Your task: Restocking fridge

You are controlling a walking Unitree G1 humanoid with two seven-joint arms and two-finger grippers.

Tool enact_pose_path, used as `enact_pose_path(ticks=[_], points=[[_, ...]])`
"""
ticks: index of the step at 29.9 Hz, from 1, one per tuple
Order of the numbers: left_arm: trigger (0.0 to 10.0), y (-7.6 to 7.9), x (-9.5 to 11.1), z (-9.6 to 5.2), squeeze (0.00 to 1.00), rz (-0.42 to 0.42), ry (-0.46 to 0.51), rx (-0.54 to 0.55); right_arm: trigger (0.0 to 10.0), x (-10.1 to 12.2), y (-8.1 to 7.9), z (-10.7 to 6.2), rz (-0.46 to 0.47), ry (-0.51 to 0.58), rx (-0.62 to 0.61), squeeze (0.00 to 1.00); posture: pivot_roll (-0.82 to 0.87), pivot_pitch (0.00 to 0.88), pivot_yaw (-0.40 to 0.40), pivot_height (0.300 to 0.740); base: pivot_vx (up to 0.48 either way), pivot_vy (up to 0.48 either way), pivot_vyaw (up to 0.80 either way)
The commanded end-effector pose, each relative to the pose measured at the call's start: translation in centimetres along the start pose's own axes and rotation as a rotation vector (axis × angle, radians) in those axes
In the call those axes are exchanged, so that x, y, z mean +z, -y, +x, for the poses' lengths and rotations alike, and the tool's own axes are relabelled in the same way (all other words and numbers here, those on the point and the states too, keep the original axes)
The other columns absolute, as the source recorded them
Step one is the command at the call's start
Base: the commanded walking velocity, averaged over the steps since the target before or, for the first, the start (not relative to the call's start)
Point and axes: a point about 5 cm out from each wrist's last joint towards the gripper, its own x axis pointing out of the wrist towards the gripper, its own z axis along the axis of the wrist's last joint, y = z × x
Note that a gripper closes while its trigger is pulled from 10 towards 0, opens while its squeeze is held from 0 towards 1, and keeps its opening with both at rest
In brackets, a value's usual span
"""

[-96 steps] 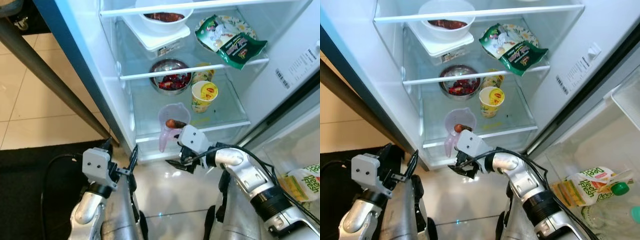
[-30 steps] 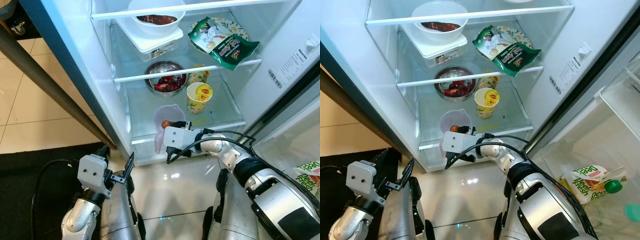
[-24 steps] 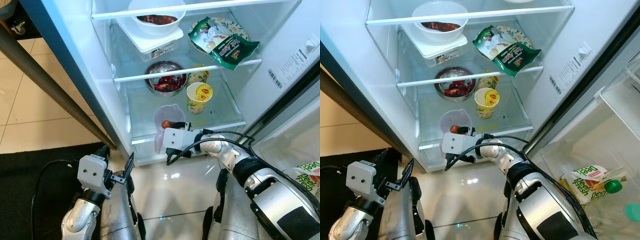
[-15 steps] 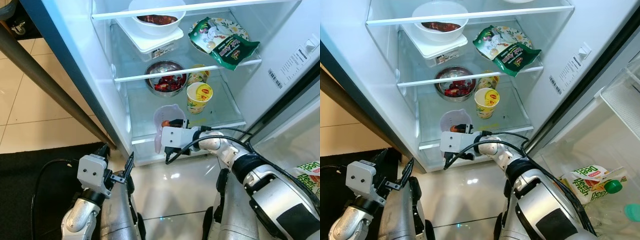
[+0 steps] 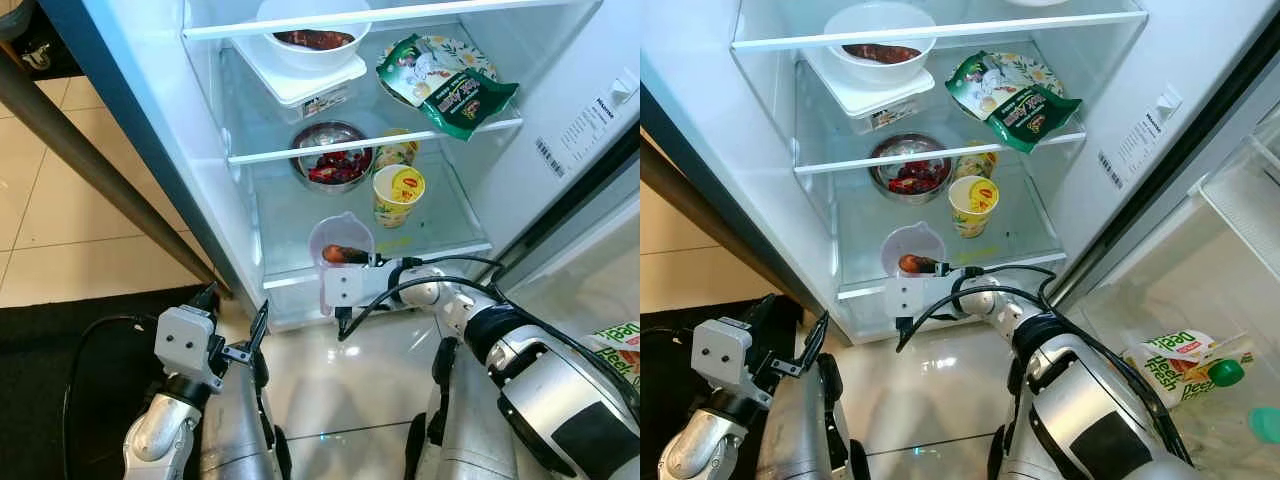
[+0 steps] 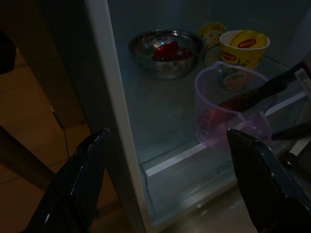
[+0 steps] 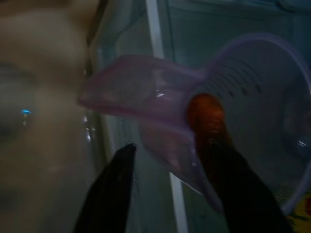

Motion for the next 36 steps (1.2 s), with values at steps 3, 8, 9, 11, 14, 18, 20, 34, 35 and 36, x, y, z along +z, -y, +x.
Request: enact_pose_path(ticks=[3,8,9,11,14,18,20,34,35,36], points=[[10.0,-0.1,-0.4,-0.5,0.0,0.012,-0.039,-0.008,0.4,-0.4,-0.3,0.0,-0.009,-0.028,0.007,0.0,0.19,0.296,-0.019,0.36,0.0,0.0,0.0],[10.0,0.0,-0.4,-0.5,0.0,0.01,-0.038,-0.006,0.0,-0.2,0.5,-0.1,-0.027,-0.028,-0.016,0.0,0.19,0.297,-0.02,0.36,0.0,0.0,0.0],[10.0,0.0,-0.4,-0.5,0.0,0.01,-0.038,-0.006,0.0,-0.2,0.5,-0.1,-0.027,-0.028,-0.016,0.0,0.19,0.297,-0.02,0.36,0.0,0.0,0.0],[10.0,0.0,-0.4,-0.5,0.0,0.009,-0.038,-0.006,0.0,-0.2,0.7,-0.2,-0.034,-0.03,-0.021,0.0,0.19,0.297,-0.02,0.36,0.0,0.0,0.0],[10.0,0.0,-0.4,-0.5,0.0,0.009,-0.037,-0.005,0.0,-0.2,0.9,-0.2,-0.046,-0.037,-0.026,0.0,0.19,0.296,-0.021,0.36,0.0,0.0,0.0],[10.0,0.0,-0.3,-0.5,0.0,0.009,-0.036,-0.004,0.0,-0.5,1.1,-0.4,-0.051,-0.051,-0.019,0.0,0.19,0.296,-0.021,0.36,0.0,0.0,0.0],[10.0,0.0,-0.3,-0.5,0.0,0.008,-0.036,-0.004,0.3,-0.7,1.1,-0.5,-0.052,-0.06,-0.013,0.0,0.19,0.296,-0.021,0.36,0.0,0.0,0.0],[10.0,0.2,-0.1,-0.4,0.0,0.003,-0.029,-0.009,10.0,-3.6,2.5,-2.3,-0.013,-0.197,-0.005,0.0,0.19,0.302,-0.025,0.36,0.0,0.0,0.0],[10.0,0.2,-0.1,-0.4,0.0,0.002,-0.03,-0.009,10.0,-3.8,2.6,-2.4,-0.007,-0.212,-0.01,0.0,0.19,0.302,-0.025,0.36,0.0,0.0,0.0],[10.0,0.2,-0.1,-0.4,0.0,0.003,-0.03,-0.01,10.0,-4.1,2.7,-2.5,-0.001,-0.231,-0.018,0.0,0.19,0.304,-0.024,0.36,0.0,0.0,0.0]])
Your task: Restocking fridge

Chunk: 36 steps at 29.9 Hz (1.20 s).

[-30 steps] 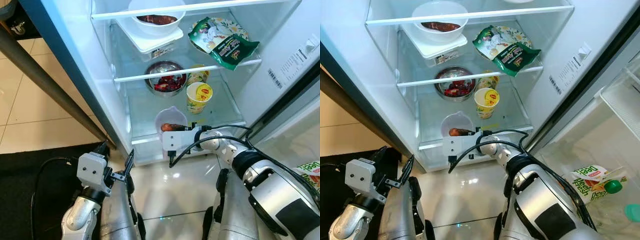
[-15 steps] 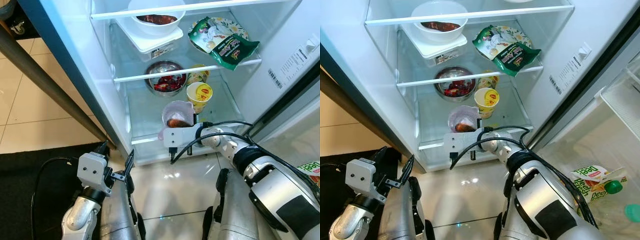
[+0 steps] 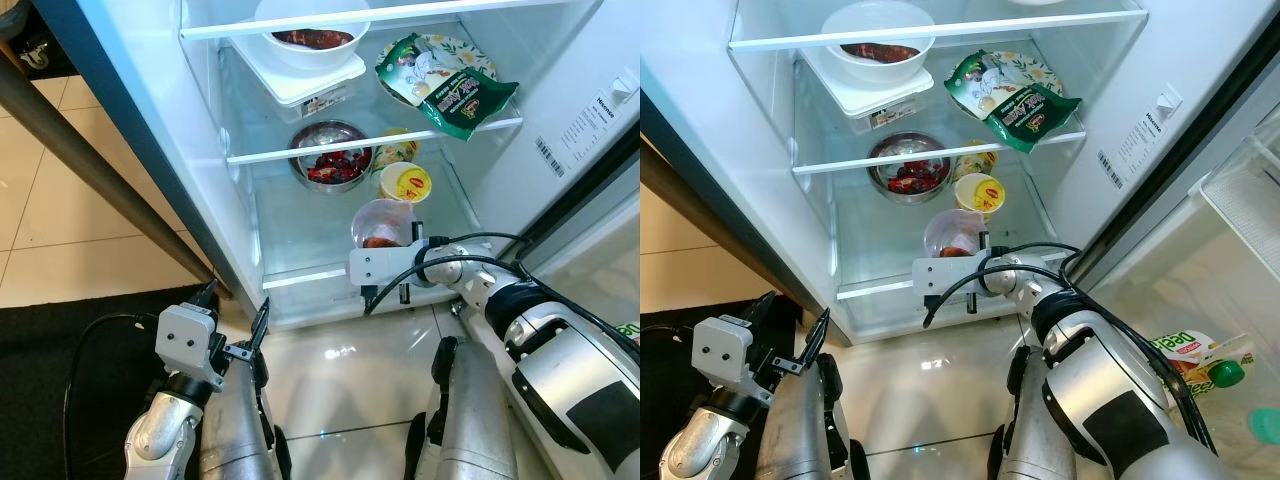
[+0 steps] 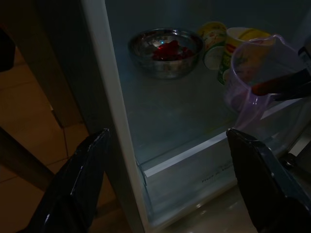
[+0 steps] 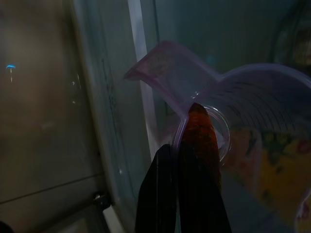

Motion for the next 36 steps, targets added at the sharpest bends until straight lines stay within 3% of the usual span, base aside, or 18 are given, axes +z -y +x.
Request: enact_pose_path(ticks=[1,6,11,16,26,28,36], points=[[10.0,0.1,-0.3,-0.5,0.0,0.008,-0.028,-0.013,10.0,-0.7,0.3,-0.3,0.014,-0.034,-0.013,0.0,0.19,0.304,-0.024,0.36,0.0,0.0,0.0],[10.0,0.1,-0.3,-0.6,0.0,0.008,-0.03,-0.012,10.0,-2.3,1.2,-0.9,0.111,-0.125,-0.082,0.0,0.19,0.307,-0.025,0.36,0.0,0.0,0.0],[10.0,0.1,-0.3,-0.6,0.0,0.008,-0.032,-0.013,10.0,-2.5,1.5,-1.1,0.146,-0.135,-0.091,0.0,0.19,0.307,-0.025,0.36,0.0,0.0,0.0],[10.0,0.1,-0.2,-0.6,0.0,0.01,-0.033,-0.015,10.0,-3.4,2.1,-1.6,0.248,-0.164,-0.12,0.0,0.2,0.305,-0.021,0.36,0.0,0.0,0.0],[10.0,0.1,-0.2,-0.4,0.0,0.01,-0.03,-0.02,10.0,-3.9,2.8,-2.0,0.298,-0.187,-0.185,0.0,0.2,0.3,-0.021,0.36,0.0,0.0,0.0],[10.0,0.1,-0.2,-0.4,0.0,0.01,-0.028,-0.021,10.0,-4.3,3.5,-2.4,0.325,-0.203,-0.264,0.0,0.2,0.3,-0.021,0.36,0.0,0.0,0.0],[10.0,0.1,-0.1,-0.5,0.0,0.011,-0.029,-0.022,10.0,-4.5,4.5,-2.9,0.365,-0.214,-0.354,0.05,0.2,0.296,-0.02,0.36,0.0,0.0,0.0]])
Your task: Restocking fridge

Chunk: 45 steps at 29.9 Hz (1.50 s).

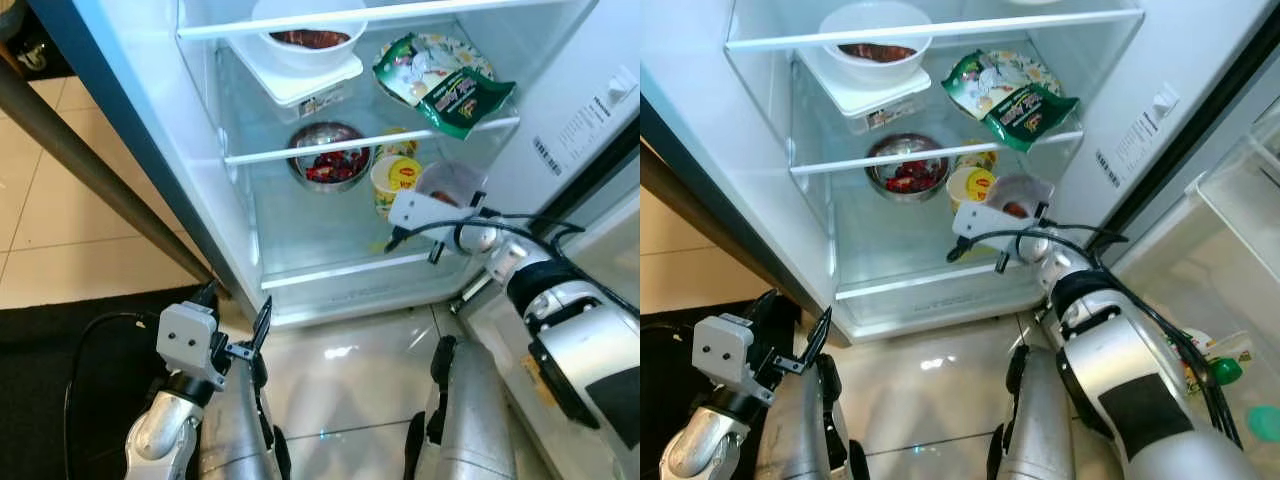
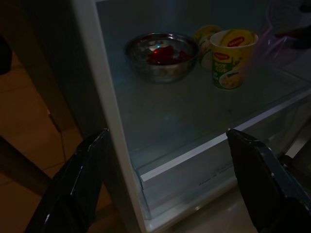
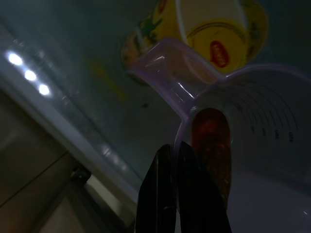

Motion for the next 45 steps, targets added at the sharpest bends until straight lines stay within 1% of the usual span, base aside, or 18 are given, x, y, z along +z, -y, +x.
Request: enact_pose_path(ticks=[1,7,11,15,19,26,27,28,32,37,38,41,42,43,44,45], points=[[10.0,-0.1,-0.5,-0.6,0.0,0.01,-0.041,-0.013,10.0,-0.3,-0.1,0.0,0.027,-0.013,-0.008,0.05,0.2,0.296,-0.02,0.36,0.0,0.0,0.0],[10.0,-0.1,-0.5,-0.5,0.0,0.009,-0.041,-0.015,10.0,-0.2,-0.4,0.1,0.04,-0.017,0.01,0.0,0.2,0.296,-0.02,0.36,0.0,0.0,0.0],[10.0,0.0,-0.5,-0.6,0.0,0.007,-0.044,-0.015,10.0,-0.4,-0.9,0.1,0.036,-0.028,0.044,0.0,0.2,0.296,-0.02,0.36,0.0,0.0,0.0],[10.0,0.1,-0.4,-0.5,0.0,0.005,-0.039,-0.018,10.0,-1.5,-1.7,0.1,0.03,-0.082,0.105,0.0,0.21,0.302,-0.021,0.36,0.0,0.0,0.0],[10.0,0.0,-0.3,-0.5,0.0,0.006,-0.036,-0.019,10.0,-1.7,-2.0,0.0,0.033,-0.097,0.127,0.0,0.21,0.307,-0.02,0.36,0.0,0.0,0.0],[10.0,0.0,-0.3,-0.5,0.0,0.007,-0.037,-0.019,10.0,-1.7,-2.0,0.1,0.04,-0.091,0.12,0.0,0.21,0.307,-0.02,0.36,0.0,0.0,0.0],[10.0,0.0,-0.2,-0.5,0.0,0.007,-0.037,-0.018,10.0,-1.5,-1.9,0.1,0.039,-0.082,0.108,0.93,0.21,0.314,-0.02,0.36,0.0,0.0,0.0],[10.0,0.0,-0.2,-0.6,0.0,0.007,-0.037,-0.018,10.0,-1.4,-1.7,0.1,0.039,-0.073,0.089,1.0,0.21,0.316,-0.022,0.36,0.0,0.0,0.0],[10.0,0.1,-0.2,-0.7,0.0,0.006,-0.038,-0.016,10.0,-1.1,-1.3,0.1,0.051,-0.055,0.054,1.0,0.21,0.316,-0.022,0.36,0.0,0.0,0.0],[10.0,0.1,-0.2,-0.7,0.0,0.005,-0.038,-0.016,10.0,-1.2,-0.9,0.0,0.033,-0.058,0.026,1.0,0.21,0.314,-0.021,0.36,0.0,0.0,0.0],[10.0,0.1,-0.2,-0.6,0.0,0.005,-0.038,-0.016,10.0,-1.3,-0.8,0.0,0.032,-0.06,0.023,0.87,0.21,0.312,-0.02,0.36,0.0,0.0,0.0],[10.0,0.1,-0.2,-0.5,0.0,0.004,-0.037,-0.017,10.0,-1.5,-0.7,-0.1,0.035,-0.063,0.027,0.84,0.21,0.312,-0.02,0.36,0.0,0.0,0.0],[10.0,0.1,-0.2,-0.5,0.0,0.004,-0.036,-0.017,10.0,-1.6,-0.7,-0.1,0.038,-0.063,0.034,0.76,0.21,0.312,-0.02,0.36,0.0,0.0,0.0],[10.0,0.1,-0.2,-0.5,0.0,0.004,-0.036,-0.017,10.0,-1.6,-0.7,-0.1,0.04,-0.063,0.039,0.76,0.21,0.312,-0.02,0.36,0.0,0.0,0.0],[10.0,0.1,-0.3,-0.4,0.0,0.003,-0.036,-0.017,10.0,-1.7,-0.6,-0.2,0.059,-0.053,0.062,0.0,0.2,0.303,-0.022,0.36,0.0,0.0,0.0],[10.0,0.1,-0.3,-0.4,0.0,0.003,-0.036,-0.017,10.0,-1.7,-0.6,-0.2,0.059,-0.053,0.062,0.0,0.2,0.303,-0.022,0.36,0.0,0.0,0.0]])
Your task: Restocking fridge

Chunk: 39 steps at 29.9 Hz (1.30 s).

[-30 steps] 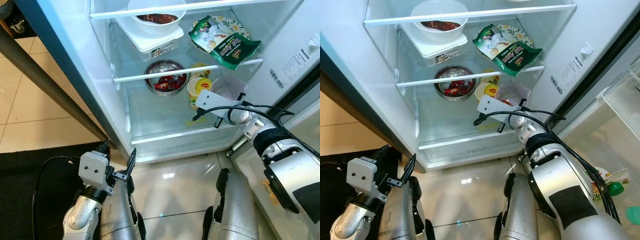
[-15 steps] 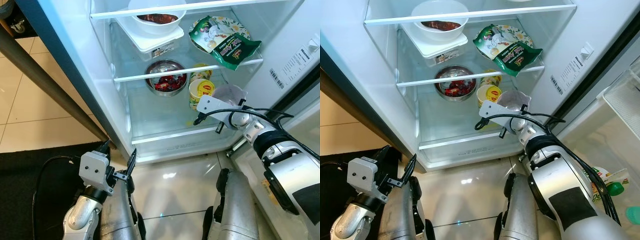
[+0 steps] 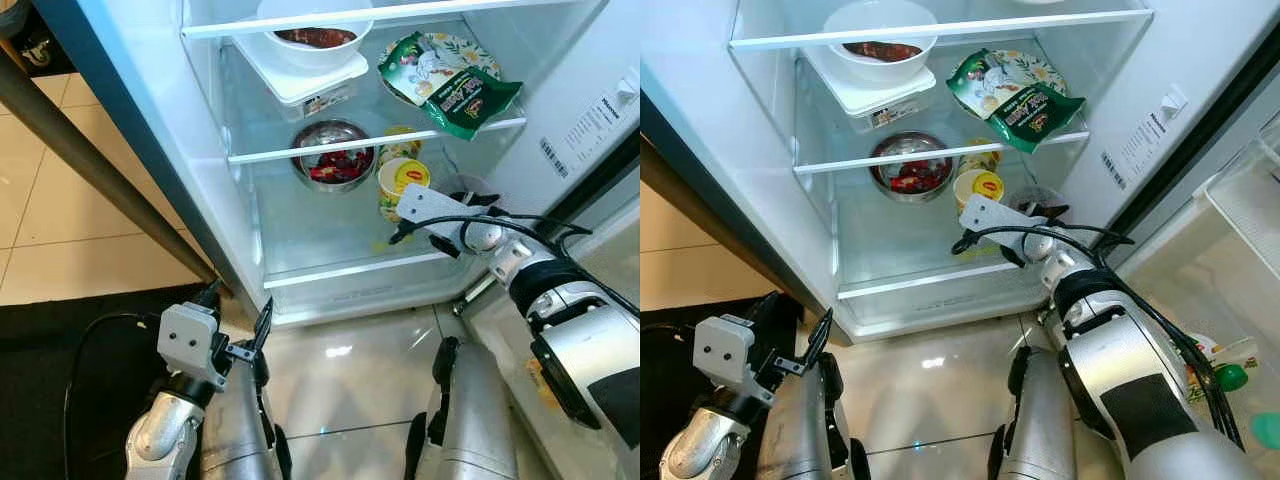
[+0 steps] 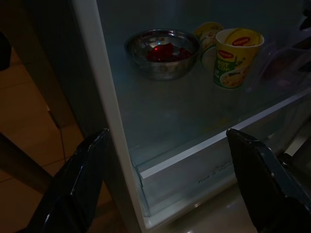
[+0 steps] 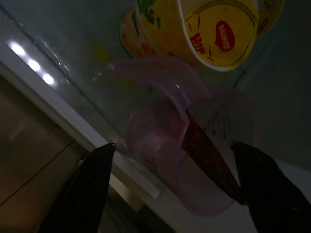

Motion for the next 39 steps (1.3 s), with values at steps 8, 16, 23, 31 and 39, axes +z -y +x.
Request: enact_pose_path(ticks=[8,16,23,31,39], points=[[10.0,0.4,-0.6,0.1,0.0,-0.004,-0.025,-0.019,10.0,-0.3,0.9,-0.7,0.204,0.12,0.127,0.0,0.19,0.285,-0.022,0.36,0.0,0.0,0.0],[10.0,0.8,-1.0,0.9,0.0,-0.018,-0.017,-0.038,10.0,0.2,2.5,-1.8,0.326,0.303,0.187,0.0,0.17,0.256,-0.016,0.36,0.0,0.0,0.0],[10.0,1.0,-1.2,1.4,0.0,-0.032,-0.013,-0.057,10.0,0.3,3.0,-2.9,0.398,0.466,0.25,0.0,0.16,0.232,-0.018,0.36,0.0,0.0,0.0],[10.0,2.1,-2.0,3.2,0.0,-0.078,-0.006,-0.121,10.0,-1.7,-0.3,-4.5,0.755,0.748,0.249,0.0,0.12,0.163,-0.028,0.36,0.0,0.0,0.0],[10.0,2.9,-2.5,5.1,0.0,-0.106,-0.002,-0.178,10.0,-1.7,-5.8,-3.9,1.108,0.738,0.26,0.0,0.07,0.123,-0.026,0.36,0.0,0.0,0.0]])
